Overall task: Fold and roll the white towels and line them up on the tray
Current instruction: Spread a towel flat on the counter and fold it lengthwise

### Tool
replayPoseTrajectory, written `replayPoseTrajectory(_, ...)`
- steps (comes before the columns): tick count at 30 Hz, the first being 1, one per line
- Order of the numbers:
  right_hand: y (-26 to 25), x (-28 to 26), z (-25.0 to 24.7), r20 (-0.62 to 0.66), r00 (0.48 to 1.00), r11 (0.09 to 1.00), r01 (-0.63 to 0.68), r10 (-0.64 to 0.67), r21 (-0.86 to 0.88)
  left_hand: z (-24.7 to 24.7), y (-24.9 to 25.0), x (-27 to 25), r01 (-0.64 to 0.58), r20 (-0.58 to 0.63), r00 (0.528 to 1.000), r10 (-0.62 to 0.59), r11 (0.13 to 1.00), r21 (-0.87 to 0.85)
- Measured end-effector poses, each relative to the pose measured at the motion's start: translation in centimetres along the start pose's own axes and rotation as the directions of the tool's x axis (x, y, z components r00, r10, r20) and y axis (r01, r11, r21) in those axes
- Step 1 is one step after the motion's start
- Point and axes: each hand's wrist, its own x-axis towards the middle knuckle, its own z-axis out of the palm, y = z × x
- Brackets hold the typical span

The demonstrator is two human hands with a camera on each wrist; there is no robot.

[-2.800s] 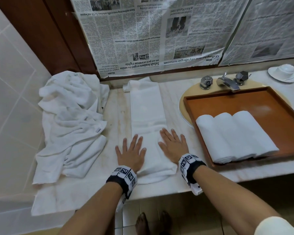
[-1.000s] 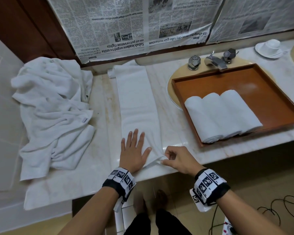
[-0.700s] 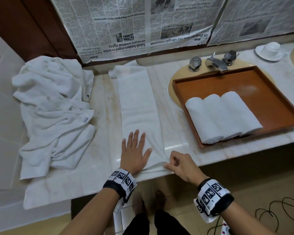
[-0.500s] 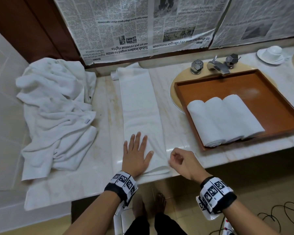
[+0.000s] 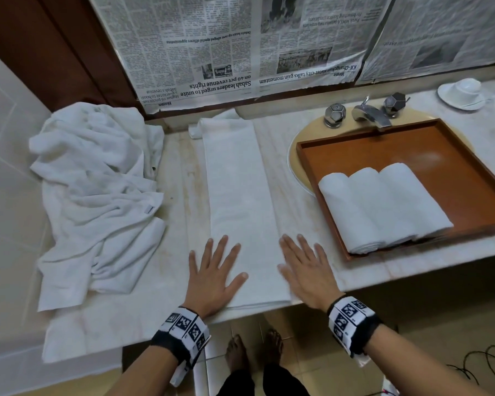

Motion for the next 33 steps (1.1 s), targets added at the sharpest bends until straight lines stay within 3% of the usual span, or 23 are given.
replayPoseTrajectory(3, -1.7, 1.2, -1.4, -0.158, 0.987, 0.989, -0.003, 0.027, 0.151, 0.1, 0.8, 0.2, 0.046, -0.088, 0.995, -0.053, 0.995, -0.086)
replayPoseTrajectory(5, -4.1, 2.3, -1.4, -0.182, 0.983, 0.982, 0.057, -0.024, 0.179, 0.6, 2.1, 0.8, 0.075, -0.1, 0.991, -0.087, 0.991, -0.112)
replayPoseTrajectory(8, -6.0, 3.1, 0.6, -0.119, 0.99, 0.988, 0.092, -0.077, 0.126, 1.6, 4.0, 1.2, 0.104, -0.098, 0.989, -0.109, 0.993, -0.063)
replayPoseTrajectory(13, -3.3, 3.4, 1.2, -0.078, 0.993, 0.996, 0.089, -0.088, 0.018, 2.1, 3.2, -0.1, 0.226, -0.098, 0.967, -0.237, 0.968, -0.104)
replayPoseTrajectory(18, -2.9, 4.7, -0.4, -0.096, 0.995, 0.998, -0.021, 0.026, 0.061, 0.6, 2.6, 0.4, 0.232, -0.098, 0.964, -0.246, 0.964, -0.132)
replayPoseTrajectory(22, -5.0, 5.3, -0.7, -0.156, 0.984, 0.994, 0.093, -0.083, 0.055, -0.5, 2.2, 3.0, 0.139, -0.146, 0.976, -0.159, 0.981, -0.138)
replayPoseTrajectory(24, -5.5, 6.0, -0.4, -0.121, 0.984, 0.991, 0.132, -0.127, 0.029, -0.4, 2.2, 4.2, 0.134, -0.095, 0.985, -0.142, 0.987, -0.089)
replayPoseTrajectory(28, -5.3, 7.4, -0.4, 0.011, 0.995, 0.995, 0.097, -0.097, -0.002, -0.3, 2.4, 5.4, 0.201, -0.066, 0.976, -0.206, 0.977, -0.075)
replayPoseTrajectory(33, -3.9, 9.9, -1.5, 0.03, 0.992, 0.993, 0.119, -0.119, -0.013, -0.7, 2.5, 6.9, 0.293, -0.063, 0.952, -0.3, 0.951, -0.098)
